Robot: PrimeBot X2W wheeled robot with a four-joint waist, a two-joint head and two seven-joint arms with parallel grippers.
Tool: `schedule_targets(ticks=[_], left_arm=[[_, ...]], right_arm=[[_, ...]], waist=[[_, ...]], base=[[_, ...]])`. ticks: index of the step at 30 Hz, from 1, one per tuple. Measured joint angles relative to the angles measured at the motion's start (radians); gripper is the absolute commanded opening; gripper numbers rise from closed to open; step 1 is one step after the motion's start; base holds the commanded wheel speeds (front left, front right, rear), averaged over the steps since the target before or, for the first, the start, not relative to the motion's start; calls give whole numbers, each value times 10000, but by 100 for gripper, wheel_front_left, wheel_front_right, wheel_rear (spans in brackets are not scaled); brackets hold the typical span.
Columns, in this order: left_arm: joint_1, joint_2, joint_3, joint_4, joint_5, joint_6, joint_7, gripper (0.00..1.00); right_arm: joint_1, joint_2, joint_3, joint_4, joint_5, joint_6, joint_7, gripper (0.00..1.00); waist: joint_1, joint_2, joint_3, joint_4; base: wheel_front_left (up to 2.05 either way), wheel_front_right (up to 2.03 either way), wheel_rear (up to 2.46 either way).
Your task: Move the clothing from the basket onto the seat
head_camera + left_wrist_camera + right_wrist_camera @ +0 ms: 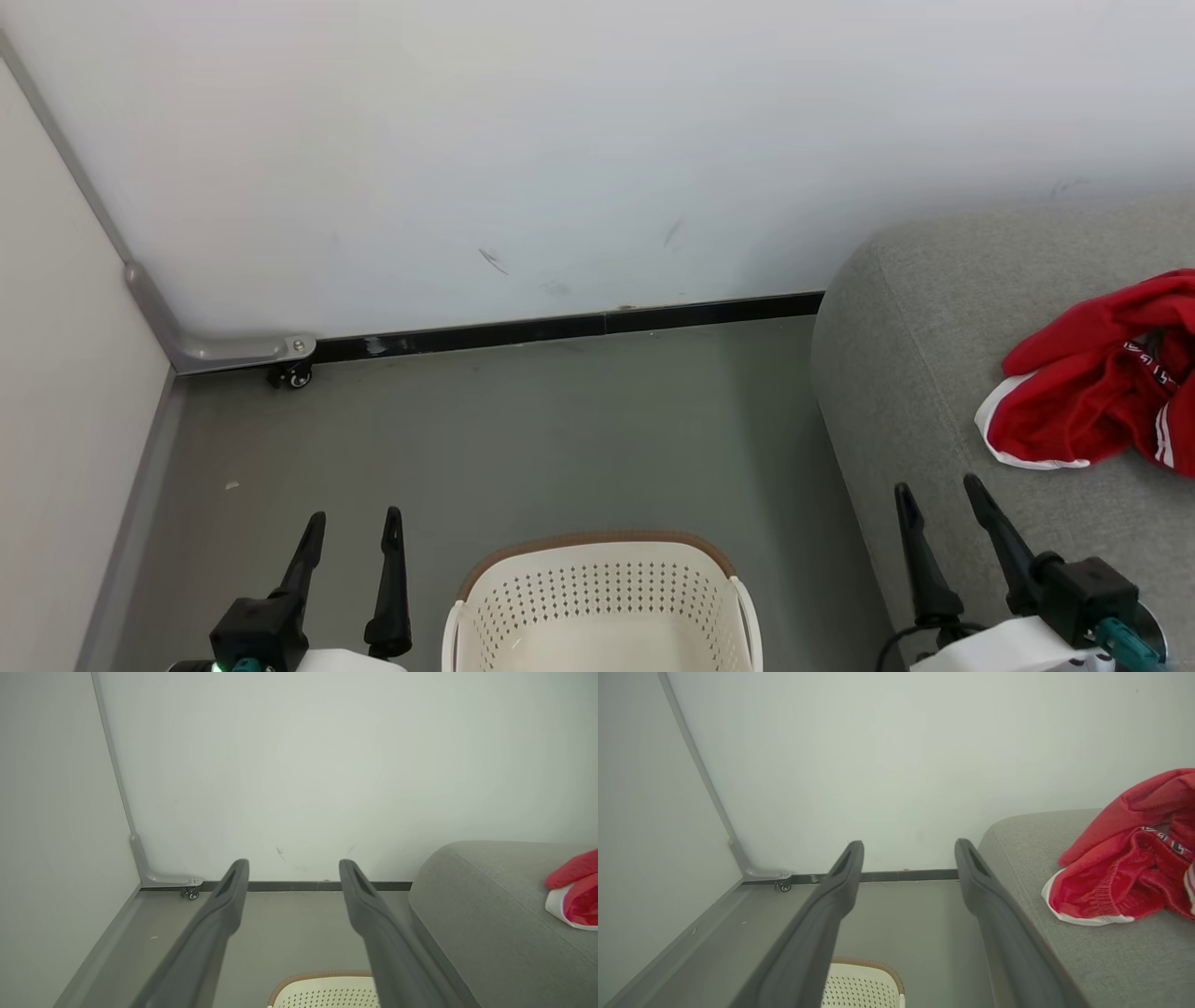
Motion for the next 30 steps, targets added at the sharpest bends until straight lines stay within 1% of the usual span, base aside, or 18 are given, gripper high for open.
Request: schedule_targets(ticks=[6,16,24,30], left_arm=[[8,-15,98,-21,0,0,0,100],[12,-67,161,-46,2,-10,0,100],[10,0,211,8,347,4,0,100],[9,25,238,79,395,8,0,100]], right_arm=[[322,65,-184,-230,-134,0,104,100],[614,148,-192,-637,-134,0,309,100],[649,182,-234,-890,-136,0,445,100],[833,186,-257,-1114,-155,0,545,100]], waist=[[0,0,-18,29],[0,0,4,94],[0,0,41,143],[0,0,80,148]], base=[[0,0,0],[0,0,0],[0,0,0],[0,0,0]])
